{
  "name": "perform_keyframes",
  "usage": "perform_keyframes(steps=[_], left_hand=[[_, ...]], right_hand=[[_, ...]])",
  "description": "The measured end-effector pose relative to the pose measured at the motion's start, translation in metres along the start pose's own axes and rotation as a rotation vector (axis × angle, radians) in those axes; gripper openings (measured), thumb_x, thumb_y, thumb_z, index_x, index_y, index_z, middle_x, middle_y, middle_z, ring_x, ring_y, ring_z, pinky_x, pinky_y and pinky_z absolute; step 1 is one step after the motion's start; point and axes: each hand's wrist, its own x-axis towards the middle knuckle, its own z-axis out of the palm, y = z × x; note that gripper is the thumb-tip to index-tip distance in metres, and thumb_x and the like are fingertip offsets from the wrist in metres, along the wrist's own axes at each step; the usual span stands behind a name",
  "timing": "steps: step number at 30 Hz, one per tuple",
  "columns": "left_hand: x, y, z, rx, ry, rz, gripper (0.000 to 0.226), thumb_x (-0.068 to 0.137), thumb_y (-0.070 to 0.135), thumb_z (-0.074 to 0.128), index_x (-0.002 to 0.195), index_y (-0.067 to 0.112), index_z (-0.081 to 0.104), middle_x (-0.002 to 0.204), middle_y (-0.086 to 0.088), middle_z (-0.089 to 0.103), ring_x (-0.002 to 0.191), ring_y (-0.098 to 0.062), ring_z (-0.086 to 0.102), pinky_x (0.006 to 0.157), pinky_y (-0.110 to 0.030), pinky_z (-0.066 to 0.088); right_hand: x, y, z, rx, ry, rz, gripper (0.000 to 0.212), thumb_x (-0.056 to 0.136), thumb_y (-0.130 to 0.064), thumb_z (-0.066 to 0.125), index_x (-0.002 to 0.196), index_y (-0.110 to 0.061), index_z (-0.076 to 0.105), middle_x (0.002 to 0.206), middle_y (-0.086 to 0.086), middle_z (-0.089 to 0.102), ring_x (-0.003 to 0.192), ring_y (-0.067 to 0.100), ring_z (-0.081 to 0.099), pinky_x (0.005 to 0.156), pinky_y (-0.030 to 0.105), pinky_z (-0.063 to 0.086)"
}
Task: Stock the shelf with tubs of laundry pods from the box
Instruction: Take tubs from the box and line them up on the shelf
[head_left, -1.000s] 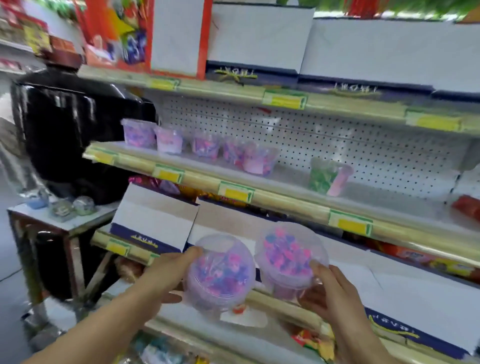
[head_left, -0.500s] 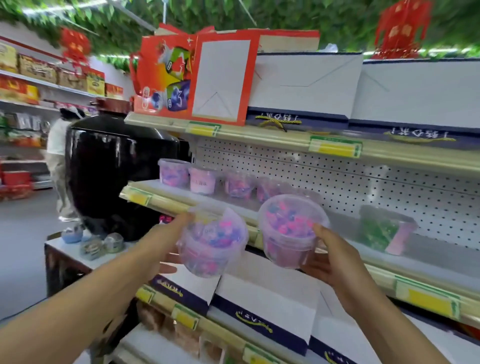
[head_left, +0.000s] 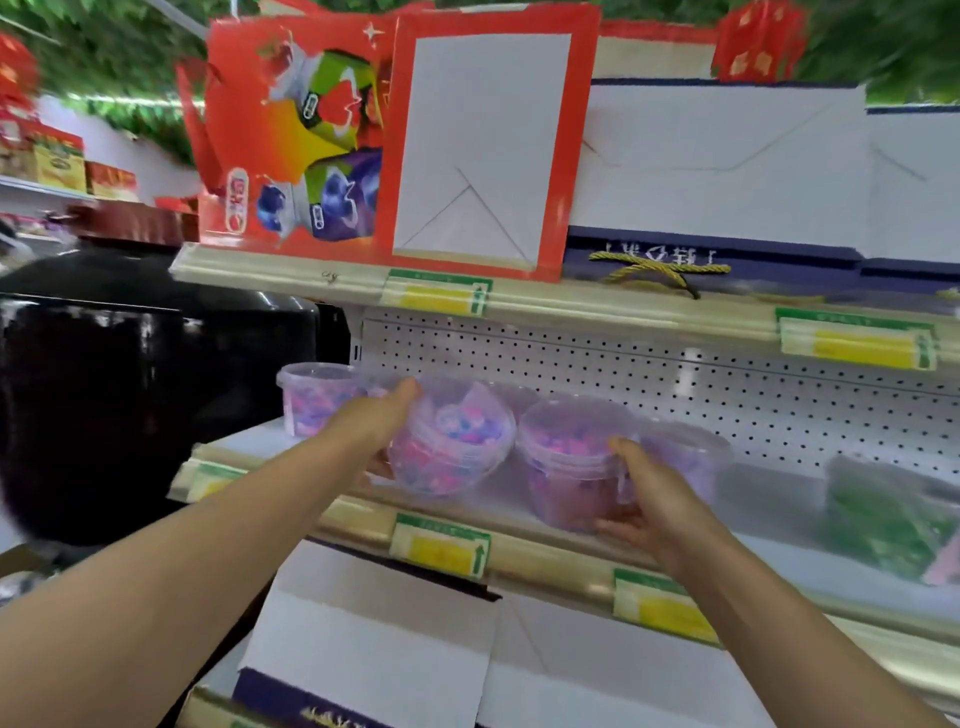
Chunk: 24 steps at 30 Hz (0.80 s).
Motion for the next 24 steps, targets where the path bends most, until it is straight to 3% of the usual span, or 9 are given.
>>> perform_keyframes(steps=[2, 5, 8, 11, 13, 15, 19, 22, 24], left_hand=[[0.009, 0.003, 0.0, 0.086, -0.027, -0.009, 0.046, 0.091, 0.054, 0.038, 0.103, 0.014, 0.056, 0.078, -0.009, 0.063, 0.07, -0.023, 0.062, 0.066, -0.031, 0.04], [0.013, 0.003, -0.001, 0.192, -0.069, 0.04, 0.048, 0.096, 0.049, 0.03, 0.103, 0.009, 0.055, 0.086, -0.008, 0.059, 0.067, -0.016, 0.052, 0.051, -0.025, 0.028], [0.013, -0.005, -0.004, 0.202, -0.174, 0.069, 0.054, 0.094, 0.056, 0.031, 0.113, 0.011, 0.056, 0.109, -0.008, 0.058, 0.087, -0.019, 0.056, 0.066, -0.025, 0.039], [0.018, -0.025, -0.002, 0.316, -0.148, 0.241, 0.074, 0.084, 0.061, 0.05, 0.14, 0.016, 0.033, 0.136, -0.005, 0.047, 0.114, -0.024, 0.053, 0.087, -0.029, 0.037], [0.019, -0.033, 0.001, 0.451, -0.073, 0.413, 0.081, 0.079, 0.053, 0.064, 0.142, 0.027, 0.021, 0.138, -0.003, 0.046, 0.117, -0.027, 0.052, 0.093, -0.034, 0.042], [0.02, -0.035, 0.007, 0.588, -0.033, 0.498, 0.07, 0.079, 0.047, 0.065, 0.136, 0.035, 0.027, 0.127, -0.003, 0.052, 0.106, -0.027, 0.056, 0.089, -0.041, 0.048], [0.023, -0.033, 0.022, 0.73, 0.078, 0.576, 0.055, 0.087, 0.043, 0.058, 0.135, 0.031, 0.034, 0.109, -0.005, 0.056, 0.096, -0.026, 0.057, 0.072, -0.033, 0.046], [0.023, -0.036, 0.029, 0.801, 0.159, 0.62, 0.056, 0.087, 0.042, 0.058, 0.135, 0.027, 0.034, 0.118, -0.008, 0.055, 0.101, -0.03, 0.057, 0.074, -0.035, 0.045], [0.019, -0.043, 0.032, 0.872, 0.234, 0.686, 0.063, 0.082, 0.035, 0.063, 0.137, 0.025, 0.033, 0.134, -0.011, 0.044, 0.114, -0.033, 0.05, 0.087, -0.041, 0.043]], right_hand=[[0.006, 0.002, 0.005, -0.131, 0.063, -0.01, 0.032, 0.09, -0.048, 0.047, 0.092, -0.017, 0.054, 0.093, 0.007, 0.059, 0.096, 0.029, 0.058, 0.059, 0.032, 0.05], [-0.001, -0.002, 0.007, -0.435, 0.132, -0.091, 0.058, 0.091, -0.056, 0.035, 0.127, -0.012, 0.047, 0.114, 0.009, 0.059, 0.102, 0.028, 0.056, 0.087, 0.038, 0.046], [-0.015, -0.003, 0.005, -0.64, 0.179, -0.211, 0.054, 0.094, -0.046, 0.041, 0.13, -0.005, 0.042, 0.108, 0.007, 0.057, 0.097, 0.024, 0.051, 0.075, 0.027, 0.033], [-0.021, 0.005, 0.008, -0.764, 0.223, -0.353, 0.066, 0.088, -0.035, 0.055, 0.142, -0.019, 0.02, 0.099, 0.0, 0.057, 0.096, 0.027, 0.057, 0.077, 0.034, 0.043], [-0.017, 0.013, 0.009, -0.915, 0.263, -0.396, 0.062, 0.086, -0.031, 0.055, 0.14, -0.025, 0.024, 0.106, 0.006, 0.058, 0.097, 0.03, 0.059, 0.08, 0.039, 0.048], [-0.011, 0.014, 0.012, -0.977, 0.314, -0.42, 0.048, 0.087, -0.028, 0.053, 0.132, -0.023, 0.035, 0.11, 0.012, 0.058, 0.096, 0.032, 0.059, 0.079, 0.041, 0.05], [-0.004, 0.013, 0.016, -0.987, 0.343, -0.421, 0.043, 0.09, -0.022, 0.05, 0.131, -0.02, 0.037, 0.117, 0.013, 0.054, 0.098, 0.033, 0.057, 0.078, 0.04, 0.049], [-0.009, 0.016, 0.012, -1.118, 0.308, -0.446, 0.058, 0.089, -0.025, 0.053, 0.14, -0.019, 0.024, 0.131, 0.013, 0.042, 0.112, 0.034, 0.049, 0.084, 0.041, 0.045], [-0.018, 0.02, 0.006, -1.23, 0.334, -0.554, 0.073, 0.085, -0.023, 0.059, 0.145, -0.015, 0.018, 0.139, 0.015, 0.034, 0.121, 0.036, 0.043, 0.093, 0.041, 0.041]])
